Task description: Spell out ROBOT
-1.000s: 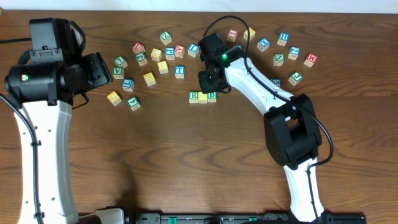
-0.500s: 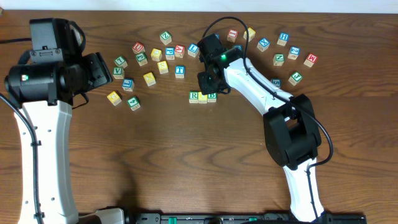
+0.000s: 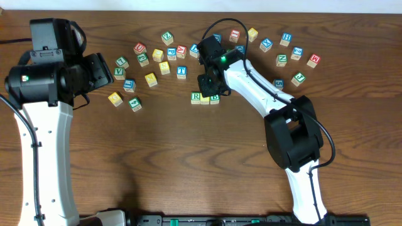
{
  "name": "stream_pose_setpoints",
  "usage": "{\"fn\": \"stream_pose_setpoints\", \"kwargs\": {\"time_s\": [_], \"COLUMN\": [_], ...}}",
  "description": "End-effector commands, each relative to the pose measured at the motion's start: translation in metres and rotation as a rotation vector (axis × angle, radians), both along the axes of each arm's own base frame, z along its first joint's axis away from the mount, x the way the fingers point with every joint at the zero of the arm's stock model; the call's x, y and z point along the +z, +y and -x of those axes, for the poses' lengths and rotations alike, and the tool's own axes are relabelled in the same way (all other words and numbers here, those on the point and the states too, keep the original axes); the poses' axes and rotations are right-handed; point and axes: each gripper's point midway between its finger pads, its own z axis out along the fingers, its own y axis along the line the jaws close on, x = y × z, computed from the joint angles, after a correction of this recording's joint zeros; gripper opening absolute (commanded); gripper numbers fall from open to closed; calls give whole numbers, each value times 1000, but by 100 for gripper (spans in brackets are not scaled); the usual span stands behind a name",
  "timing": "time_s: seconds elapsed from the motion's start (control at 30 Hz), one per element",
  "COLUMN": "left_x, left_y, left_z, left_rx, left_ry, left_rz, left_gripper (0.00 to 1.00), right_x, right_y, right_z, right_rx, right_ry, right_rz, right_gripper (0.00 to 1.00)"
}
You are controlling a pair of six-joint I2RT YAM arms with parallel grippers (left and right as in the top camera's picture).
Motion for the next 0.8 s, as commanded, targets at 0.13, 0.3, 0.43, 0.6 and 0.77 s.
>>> {"fn": "stream_pose_setpoints", "kwargs": {"time_s": [0.13, 0.3, 0.43, 0.6, 0.77], "left_x": [0, 0, 0, 0, 0], "left_y": [2, 2, 2, 2, 2], "left_z": [-1, -1, -1, -1, -1], "left_rx": [-3, -3, -3, -3, -3], "left_ry": [-2, -1, -2, -2, -2], "left_rz": [-7, -7, -7, -7, -7], "left_gripper": [68, 68, 68, 68, 68], "right_x": [6, 25, 17, 0, -11], "right_y": [-3, -23, -42, -48, -41], "right_z": [-20, -33, -19, 1, 11], "right_rx": [-26, -104, -173, -171, -153], "right_ry": [-58, -68, 18, 89, 99], "right_rz": [-19, -35, -1, 41, 47], "right_gripper": [1, 1, 1, 1, 1]}}
